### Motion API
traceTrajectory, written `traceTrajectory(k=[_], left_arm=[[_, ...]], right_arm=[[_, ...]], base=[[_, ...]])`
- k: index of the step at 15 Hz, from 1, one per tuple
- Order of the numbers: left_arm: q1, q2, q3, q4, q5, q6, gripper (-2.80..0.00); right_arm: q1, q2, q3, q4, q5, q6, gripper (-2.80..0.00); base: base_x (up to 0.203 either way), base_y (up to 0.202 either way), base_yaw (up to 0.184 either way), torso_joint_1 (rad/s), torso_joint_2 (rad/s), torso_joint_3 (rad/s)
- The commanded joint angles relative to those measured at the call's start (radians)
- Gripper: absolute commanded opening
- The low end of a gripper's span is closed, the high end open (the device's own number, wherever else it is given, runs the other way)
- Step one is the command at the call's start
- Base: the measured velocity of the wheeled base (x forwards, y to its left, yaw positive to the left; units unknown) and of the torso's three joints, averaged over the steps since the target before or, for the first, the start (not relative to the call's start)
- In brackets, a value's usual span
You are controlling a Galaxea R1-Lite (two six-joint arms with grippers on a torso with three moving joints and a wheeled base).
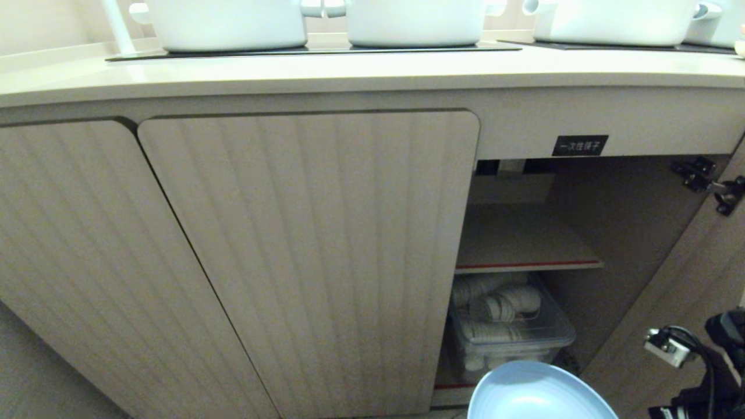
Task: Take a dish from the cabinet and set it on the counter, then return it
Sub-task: Place it on the table
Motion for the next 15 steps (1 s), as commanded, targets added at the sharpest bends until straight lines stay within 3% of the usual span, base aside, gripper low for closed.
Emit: traceTrajectory(k=[1, 6, 10, 15], left_arm=[[0.000, 0.000, 0.000, 0.000, 0.000, 0.000, -2.80], [0.000, 0.000, 0.000, 0.000, 0.001, 0.000, -2.80], [0.000, 0.000, 0.000, 0.000, 0.000, 0.000, -2.80], [0.000, 0.000, 0.000, 0.000, 0.000, 0.000, -2.80]], right_arm=[[0.000, 0.001, -0.002, -0.001, 0.002, 0.000, -2.80], [0.000, 0.001, -0.002, -0.002, 0.002, 0.000, -2.80], [0.000, 0.001, -0.001, -0.001, 0.002, 0.000, -2.80], [0.000, 0.001, 0.004, -0.002, 0.002, -0.001, -2.80]], base=[[0.000, 0.000, 0.000, 0.000, 0.00, 0.000], [0.000, 0.000, 0.000, 0.002, -0.01, -0.005], [0.000, 0.000, 0.000, 0.081, -0.22, -0.262], [0.000, 0.000, 0.000, 0.131, -0.53, -0.307]])
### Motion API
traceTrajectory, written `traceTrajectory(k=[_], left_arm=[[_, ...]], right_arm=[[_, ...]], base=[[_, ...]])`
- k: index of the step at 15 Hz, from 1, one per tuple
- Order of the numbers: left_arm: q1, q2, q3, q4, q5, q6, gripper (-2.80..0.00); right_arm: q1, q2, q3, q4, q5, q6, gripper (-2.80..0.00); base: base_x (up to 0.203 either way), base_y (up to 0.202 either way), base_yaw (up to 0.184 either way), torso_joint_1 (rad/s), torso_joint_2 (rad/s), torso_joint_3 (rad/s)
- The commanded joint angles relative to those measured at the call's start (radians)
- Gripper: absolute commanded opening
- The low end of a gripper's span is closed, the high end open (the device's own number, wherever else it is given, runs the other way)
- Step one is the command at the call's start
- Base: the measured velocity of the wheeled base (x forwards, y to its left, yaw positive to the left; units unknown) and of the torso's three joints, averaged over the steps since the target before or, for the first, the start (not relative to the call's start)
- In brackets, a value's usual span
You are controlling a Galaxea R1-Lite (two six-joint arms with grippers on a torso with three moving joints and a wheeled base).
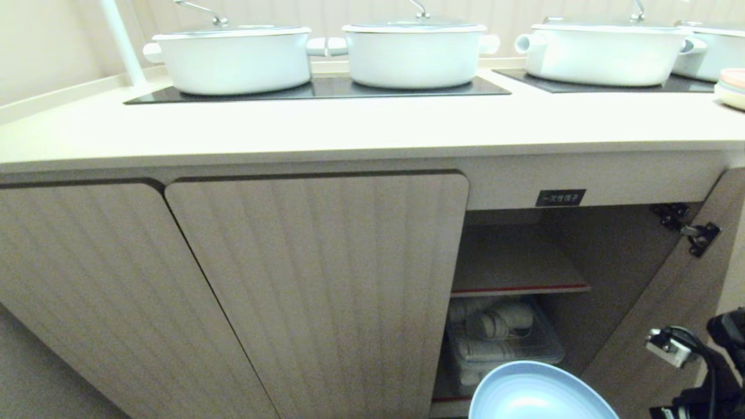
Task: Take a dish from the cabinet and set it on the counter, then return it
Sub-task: Place it on the table
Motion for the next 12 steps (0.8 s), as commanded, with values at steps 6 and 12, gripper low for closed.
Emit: traceTrajectory(k=[6, 12], left_arm=[[0.000, 0.000, 0.000, 0.000, 0.000, 0.000, -2.80], [0.000, 0.000, 0.000, 0.000, 0.000, 0.000, -2.80]], right_arm=[[0.002, -0.002, 0.001, 0.002, 0.003, 0.000, -2.80], [0.002, -0.004, -0.003, 0.002, 0.003, 0.001, -2.80]], base=[[0.000, 0.000, 0.000, 0.184, -0.47, -0.294], [0.000, 0.000, 0.000, 0.213, -0.49, -0.287]])
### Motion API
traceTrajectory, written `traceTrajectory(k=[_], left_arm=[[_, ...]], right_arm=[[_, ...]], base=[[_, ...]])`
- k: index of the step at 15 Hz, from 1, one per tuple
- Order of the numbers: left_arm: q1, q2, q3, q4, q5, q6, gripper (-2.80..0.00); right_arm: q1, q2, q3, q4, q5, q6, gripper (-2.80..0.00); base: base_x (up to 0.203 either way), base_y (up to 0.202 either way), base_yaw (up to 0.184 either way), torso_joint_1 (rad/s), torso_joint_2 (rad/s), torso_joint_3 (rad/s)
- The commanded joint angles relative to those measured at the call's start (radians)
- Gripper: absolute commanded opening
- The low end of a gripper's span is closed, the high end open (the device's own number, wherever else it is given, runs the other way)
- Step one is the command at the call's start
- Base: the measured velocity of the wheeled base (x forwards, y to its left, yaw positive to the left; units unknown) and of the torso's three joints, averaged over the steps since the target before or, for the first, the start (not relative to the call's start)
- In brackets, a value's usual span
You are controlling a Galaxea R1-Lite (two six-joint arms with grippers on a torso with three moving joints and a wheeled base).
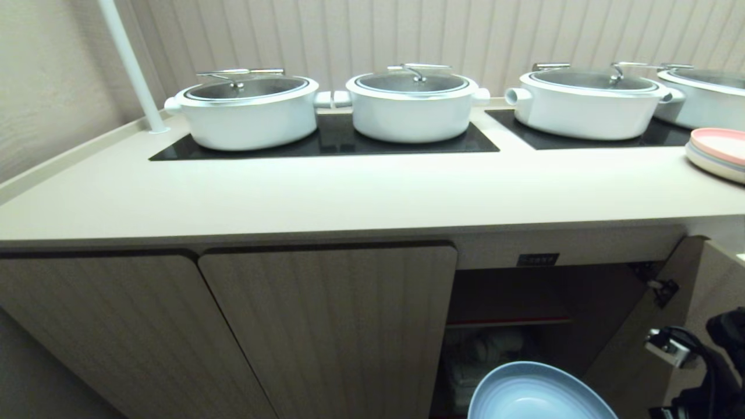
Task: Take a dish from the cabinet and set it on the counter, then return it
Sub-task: Place it on the table
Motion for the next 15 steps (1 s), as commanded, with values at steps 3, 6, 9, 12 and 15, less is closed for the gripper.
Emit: traceTrajectory(k=[3, 6, 9, 12, 15], left_arm=[[0.000, 0.000, 0.000, 0.000, 0.002, 0.000, -2.80], [0.000, 0.000, 0.000, 0.000, 0.000, 0.000, -2.80], [0.000, 0.000, 0.000, 0.000, 0.000, 0.000, -2.80], [0.000, 0.000, 0.000, 0.000, 0.001, 0.000, -2.80], [0.000, 0.000, 0.000, 0.000, 0.000, 0.000, -2.80]], right_arm=[[0.000, 0.000, -0.004, 0.002, 0.003, 0.000, -2.80], [0.000, 0.000, -0.004, 0.002, 0.003, 0.000, -2.80], [0.000, 0.000, -0.005, 0.001, 0.003, -0.002, -2.80], [-0.001, 0.000, -0.009, 0.002, 0.003, 0.000, -2.80], [0.000, 0.000, -0.012, 0.004, 0.003, 0.000, -2.80]], base=[[0.000, 0.000, 0.000, 0.231, -0.52, -0.290], [0.000, 0.000, 0.000, 0.245, -0.54, -0.299], [0.000, 0.000, 0.000, 0.262, -0.56, -0.306], [0.000, 0.000, 0.000, 0.278, -0.60, -0.320], [0.000, 0.000, 0.000, 0.225, -0.46, -0.241]])
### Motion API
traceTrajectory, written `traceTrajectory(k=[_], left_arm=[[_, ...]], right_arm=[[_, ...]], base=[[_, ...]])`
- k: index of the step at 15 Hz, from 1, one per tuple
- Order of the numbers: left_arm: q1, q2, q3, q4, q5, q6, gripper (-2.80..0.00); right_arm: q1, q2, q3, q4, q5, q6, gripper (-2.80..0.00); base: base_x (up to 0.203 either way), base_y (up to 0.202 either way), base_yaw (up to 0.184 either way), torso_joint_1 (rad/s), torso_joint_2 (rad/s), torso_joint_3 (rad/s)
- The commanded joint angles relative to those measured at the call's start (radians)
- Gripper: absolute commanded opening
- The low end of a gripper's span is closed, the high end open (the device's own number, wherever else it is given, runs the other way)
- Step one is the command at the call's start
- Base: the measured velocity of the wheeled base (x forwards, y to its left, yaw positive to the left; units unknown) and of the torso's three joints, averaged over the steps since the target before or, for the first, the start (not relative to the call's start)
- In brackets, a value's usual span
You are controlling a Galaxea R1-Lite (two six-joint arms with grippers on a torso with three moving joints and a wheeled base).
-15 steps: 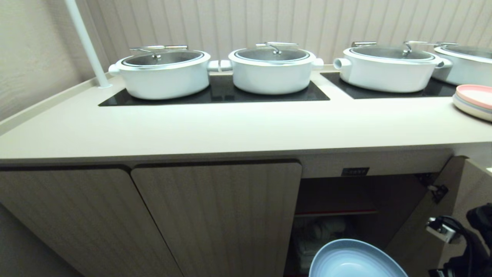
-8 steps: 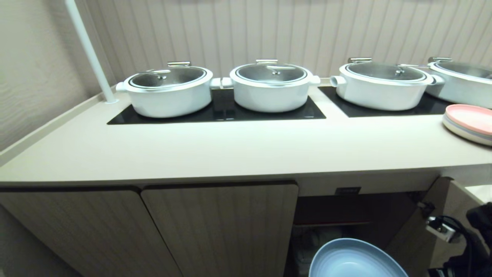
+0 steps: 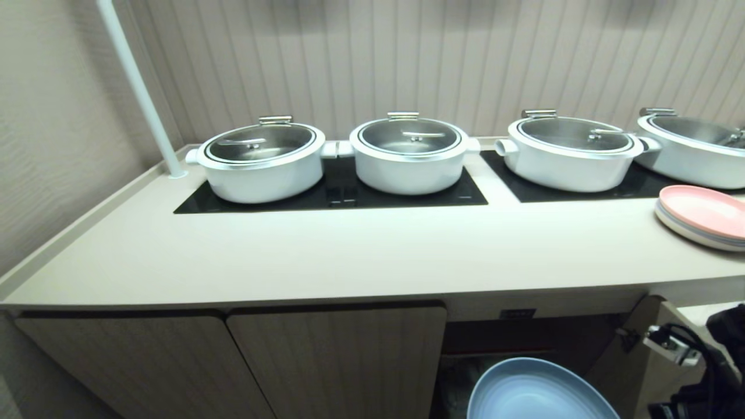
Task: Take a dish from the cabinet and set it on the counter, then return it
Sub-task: Place it on the table
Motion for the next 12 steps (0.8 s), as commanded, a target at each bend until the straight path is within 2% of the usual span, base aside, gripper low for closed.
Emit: traceTrajectory(k=[1, 12], left_arm=[[0.000, 0.000, 0.000, 0.000, 0.000, 0.000, -2.80], [0.000, 0.000, 0.000, 0.000, 0.001, 0.000, -2.80]], right_arm=[[0.001, 0.000, 0.001, 0.001, 0.002, 0.000, -2.80], [0.000, 0.000, -0.001, 0.001, 0.002, 0.000, -2.80]], base=[[0.000, 0.000, 0.000, 0.186, -0.38, -0.200], [0.000, 0.000, 0.000, 0.164, -0.34, -0.175]])
